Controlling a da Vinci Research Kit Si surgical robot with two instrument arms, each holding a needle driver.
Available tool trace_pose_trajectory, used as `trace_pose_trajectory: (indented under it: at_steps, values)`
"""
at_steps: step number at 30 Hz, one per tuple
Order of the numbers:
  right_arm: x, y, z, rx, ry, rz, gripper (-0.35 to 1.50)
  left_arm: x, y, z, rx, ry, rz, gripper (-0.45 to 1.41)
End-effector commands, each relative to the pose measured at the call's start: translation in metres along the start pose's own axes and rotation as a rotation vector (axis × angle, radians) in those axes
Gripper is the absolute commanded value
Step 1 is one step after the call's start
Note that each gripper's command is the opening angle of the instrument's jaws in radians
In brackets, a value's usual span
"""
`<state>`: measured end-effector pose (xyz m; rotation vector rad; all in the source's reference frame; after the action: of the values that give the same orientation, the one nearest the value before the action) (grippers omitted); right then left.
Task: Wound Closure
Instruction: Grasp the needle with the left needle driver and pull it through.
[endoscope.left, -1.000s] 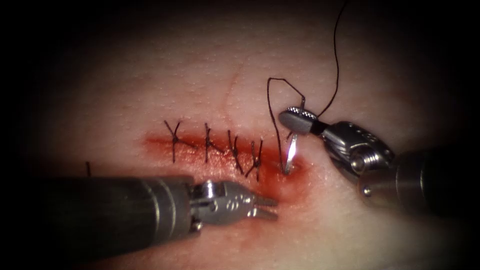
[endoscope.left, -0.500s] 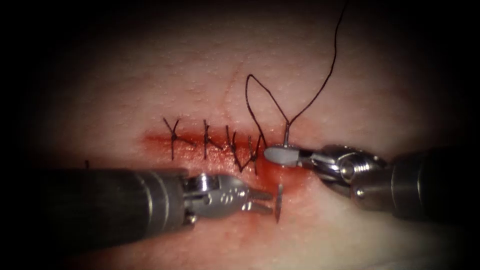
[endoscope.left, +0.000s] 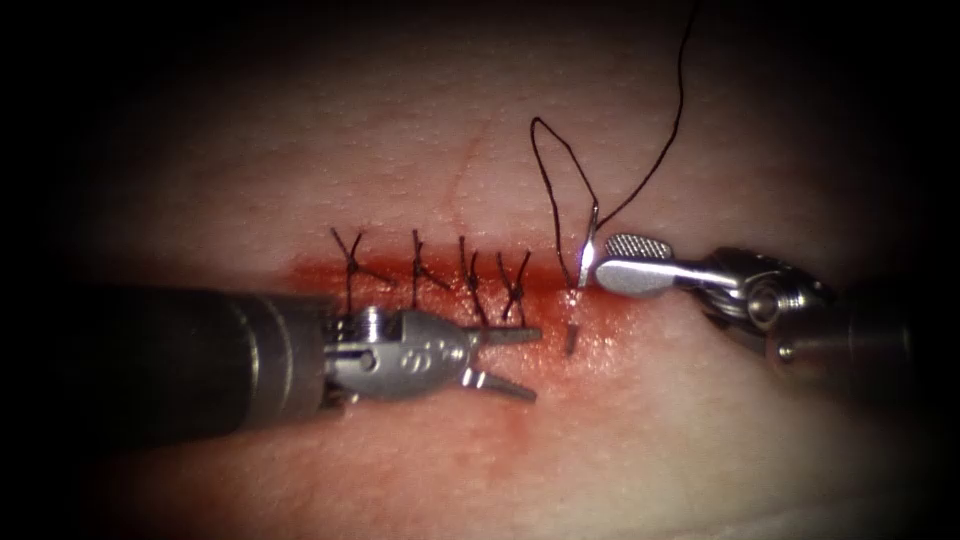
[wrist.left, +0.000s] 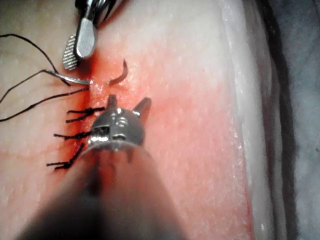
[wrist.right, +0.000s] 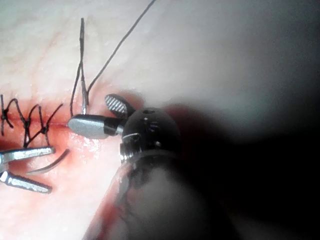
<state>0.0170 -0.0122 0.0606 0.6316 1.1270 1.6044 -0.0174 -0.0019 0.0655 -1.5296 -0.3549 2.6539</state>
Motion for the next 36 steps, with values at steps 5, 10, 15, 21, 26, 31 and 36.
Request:
trace_pose_trajectory:
  at_steps: [5, 10, 15, 21, 26, 31, 36]
  values:
    - [0.0008, 0.002, -0.0023, -0.025, 0.011, -0.007, 0.91, 0.0001, -0.0006, 0.0015, -0.021, 0.064, 0.032, 0.37]
    - [-0.0004, 0.0027, -0.0031, -0.04, 0.032, -0.018, 0.76, 0.0006, -0.0017, 0.0027, -0.005, 0.105, 0.038, 0.36]
    - [-0.0018, 0.0031, -0.0032, -0.039, 0.037, -0.028, 0.73, 0.0003, -0.003, 0.0043, 0.0, 0.119, 0.049, 0.2]
    - [-0.0025, 0.003, -0.0035, -0.027, 0.03, -0.031, 0.64, -0.0014, -0.0036, 0.0041, -0.007, 0.119, -0.008, -0.45]
    - [-0.0028, 0.0027, -0.0034, -0.011, 0.029, -0.035, 0.58, -0.0012, -0.0026, 0.0035, -0.027, 0.124, -0.12, -0.45]
    - [-0.0029, 0.0025, -0.0025, 0.018, 0.014, -0.201, 0.89, 0.0011, -0.0014, 0.0027, -0.147, 0.171, -0.389, -0.45]
    - [-0.0035, 0.002, -0.0014, 0.015, -0.018, -0.316, 1.04, 0.0033, -0.0011, 0.0014, -0.337, 0.218, -0.745, -0.45]
